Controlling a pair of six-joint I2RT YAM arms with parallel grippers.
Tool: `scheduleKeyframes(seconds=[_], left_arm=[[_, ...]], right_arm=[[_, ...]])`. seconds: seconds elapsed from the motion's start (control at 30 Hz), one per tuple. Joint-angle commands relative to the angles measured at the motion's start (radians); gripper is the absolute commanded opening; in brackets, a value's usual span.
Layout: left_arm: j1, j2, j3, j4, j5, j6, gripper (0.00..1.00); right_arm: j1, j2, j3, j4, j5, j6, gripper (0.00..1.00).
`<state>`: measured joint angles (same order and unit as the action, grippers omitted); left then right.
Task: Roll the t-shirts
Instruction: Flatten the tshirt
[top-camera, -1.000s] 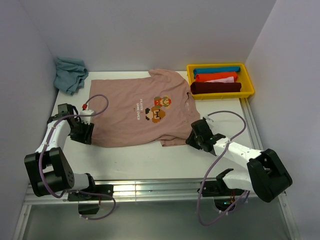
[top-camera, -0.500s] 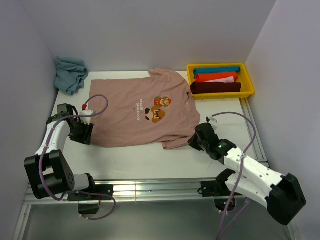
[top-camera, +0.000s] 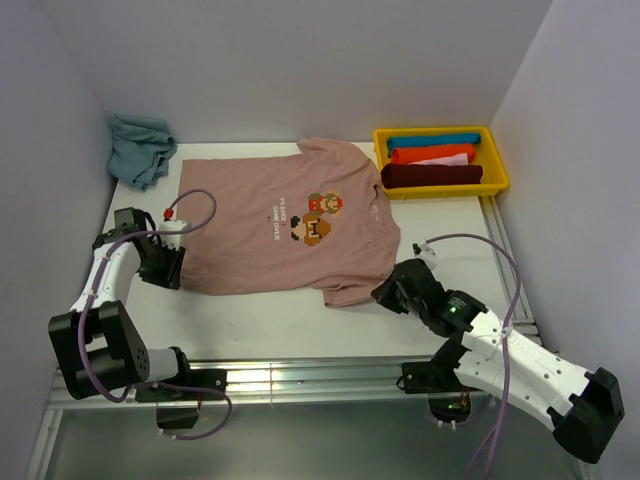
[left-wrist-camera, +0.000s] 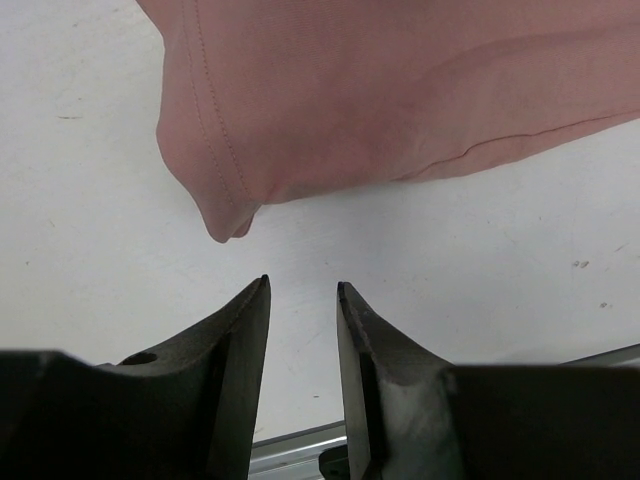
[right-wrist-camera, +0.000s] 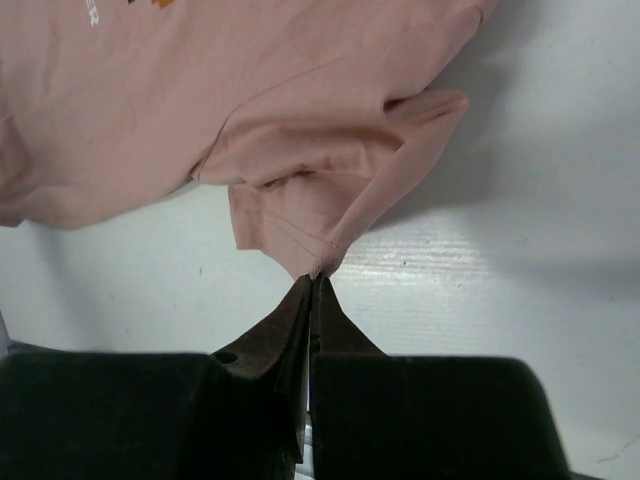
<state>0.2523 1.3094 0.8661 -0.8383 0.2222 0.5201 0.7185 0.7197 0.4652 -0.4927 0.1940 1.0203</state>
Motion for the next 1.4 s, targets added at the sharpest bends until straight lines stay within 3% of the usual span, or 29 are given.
scheduleKeyframes(seconds=[0.0,0.4,0.93,1.37], left_arm=[[0.005,0.005,0.033,-0.027,0.035,-0.002,0.38],[0.008,0.050,0.057,-0.038,0.031,0.008,0.35],[0.030,0.129,0.143,-0.094,0.072,0.000,0.28],[0.068,0.198,0.212,-0.044,0.104,-0.089,0.37]], right_arm=[[0.039,-0.009,0.007,-0.036,0.019,0.044,0.00],[0.101,-0.074,0.075,-0.265,0.099,0.092,0.00],[0.099,-0.083,0.076,-0.402,0.208,0.156,0.03],[0.101,-0.040,0.043,-0.264,0.124,0.095,0.03]])
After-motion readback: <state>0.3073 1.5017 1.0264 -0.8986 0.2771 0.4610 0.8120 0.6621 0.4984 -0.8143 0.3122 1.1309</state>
